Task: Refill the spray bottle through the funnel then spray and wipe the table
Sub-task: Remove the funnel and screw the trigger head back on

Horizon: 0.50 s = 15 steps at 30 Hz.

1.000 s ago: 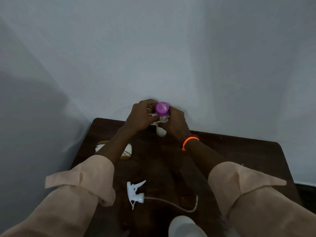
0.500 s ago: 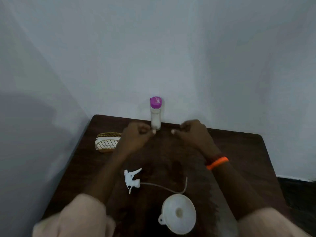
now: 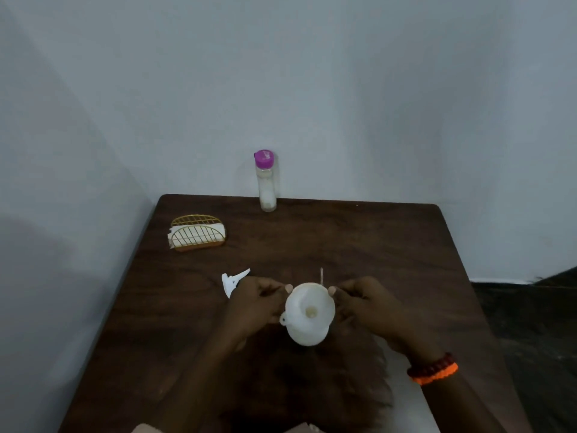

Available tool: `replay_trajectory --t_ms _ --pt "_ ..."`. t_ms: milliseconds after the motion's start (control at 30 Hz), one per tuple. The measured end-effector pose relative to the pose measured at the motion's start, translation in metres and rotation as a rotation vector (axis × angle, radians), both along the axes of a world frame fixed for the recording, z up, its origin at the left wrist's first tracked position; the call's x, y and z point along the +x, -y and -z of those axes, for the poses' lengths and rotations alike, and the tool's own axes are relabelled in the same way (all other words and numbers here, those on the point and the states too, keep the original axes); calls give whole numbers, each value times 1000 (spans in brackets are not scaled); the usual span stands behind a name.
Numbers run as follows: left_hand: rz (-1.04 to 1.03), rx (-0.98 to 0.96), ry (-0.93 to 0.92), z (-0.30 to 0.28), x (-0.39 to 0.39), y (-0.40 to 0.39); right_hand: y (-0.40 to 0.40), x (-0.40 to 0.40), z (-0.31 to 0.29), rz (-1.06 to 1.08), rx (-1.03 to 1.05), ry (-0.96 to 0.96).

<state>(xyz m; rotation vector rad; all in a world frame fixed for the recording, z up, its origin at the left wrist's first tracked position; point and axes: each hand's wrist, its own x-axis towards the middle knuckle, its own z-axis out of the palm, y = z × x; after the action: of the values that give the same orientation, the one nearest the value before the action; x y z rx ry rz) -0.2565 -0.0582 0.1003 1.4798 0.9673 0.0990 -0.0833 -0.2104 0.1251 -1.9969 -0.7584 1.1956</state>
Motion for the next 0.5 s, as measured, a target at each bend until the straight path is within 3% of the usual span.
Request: replay_trajectory --t_ms 167,333,500 --pt "17 -64 -63 1 -3 4 1 -5 1 12 -6 -43" --pt "3 160 -20 -1 4 10 0 -5 3 91 10 -21" --pt "6 227 -1 -2 5 12 2 -9 2 136 38 0"
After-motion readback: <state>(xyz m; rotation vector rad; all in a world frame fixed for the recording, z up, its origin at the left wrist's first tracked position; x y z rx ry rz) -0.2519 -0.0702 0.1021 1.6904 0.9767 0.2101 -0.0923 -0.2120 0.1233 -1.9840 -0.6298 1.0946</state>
